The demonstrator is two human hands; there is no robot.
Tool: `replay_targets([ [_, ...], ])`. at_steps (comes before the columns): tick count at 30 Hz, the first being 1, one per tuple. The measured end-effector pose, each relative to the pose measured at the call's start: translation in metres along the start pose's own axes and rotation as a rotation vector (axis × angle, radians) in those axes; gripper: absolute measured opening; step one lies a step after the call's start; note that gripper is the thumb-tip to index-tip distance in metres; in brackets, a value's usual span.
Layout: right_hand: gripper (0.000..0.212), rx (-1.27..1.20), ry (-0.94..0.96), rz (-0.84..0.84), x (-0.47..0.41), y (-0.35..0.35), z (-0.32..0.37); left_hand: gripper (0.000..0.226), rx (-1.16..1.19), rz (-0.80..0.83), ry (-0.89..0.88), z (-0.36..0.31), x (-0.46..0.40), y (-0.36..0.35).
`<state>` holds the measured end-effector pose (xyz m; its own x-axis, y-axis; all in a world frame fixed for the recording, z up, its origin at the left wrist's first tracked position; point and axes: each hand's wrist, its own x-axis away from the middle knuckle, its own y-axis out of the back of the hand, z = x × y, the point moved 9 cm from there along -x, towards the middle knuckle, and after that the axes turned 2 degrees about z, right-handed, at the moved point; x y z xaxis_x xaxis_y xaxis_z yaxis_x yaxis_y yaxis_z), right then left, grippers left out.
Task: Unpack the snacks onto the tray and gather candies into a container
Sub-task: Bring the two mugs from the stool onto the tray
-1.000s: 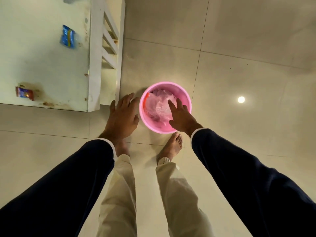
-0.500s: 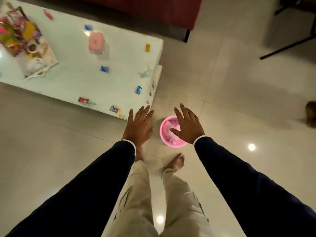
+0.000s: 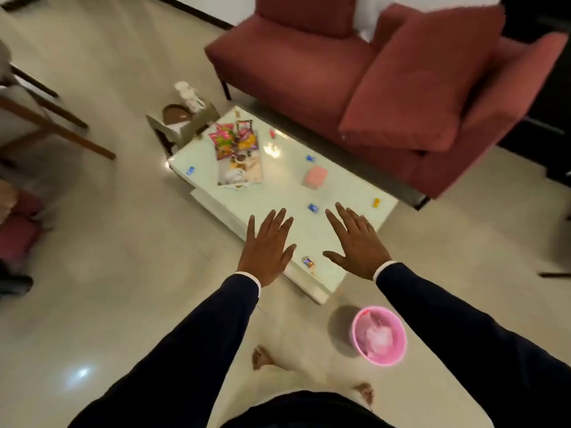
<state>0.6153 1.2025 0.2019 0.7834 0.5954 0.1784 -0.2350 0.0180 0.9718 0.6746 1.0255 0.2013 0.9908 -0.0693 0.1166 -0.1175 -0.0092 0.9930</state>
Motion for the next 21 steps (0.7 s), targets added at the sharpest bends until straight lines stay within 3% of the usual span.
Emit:
replay_targets([
  [11,0.092,0.035,0.232,-0.039,-0.203,0.064,0.222,0.065,0.007,-0.097,0.273,0.264,0.038,0.059],
  [21,0.092,0.026,0.268,0.004,-0.364,0.045,0.285,0.063,0.091,-0.104,0.365,0.406,-0.025,0.049],
])
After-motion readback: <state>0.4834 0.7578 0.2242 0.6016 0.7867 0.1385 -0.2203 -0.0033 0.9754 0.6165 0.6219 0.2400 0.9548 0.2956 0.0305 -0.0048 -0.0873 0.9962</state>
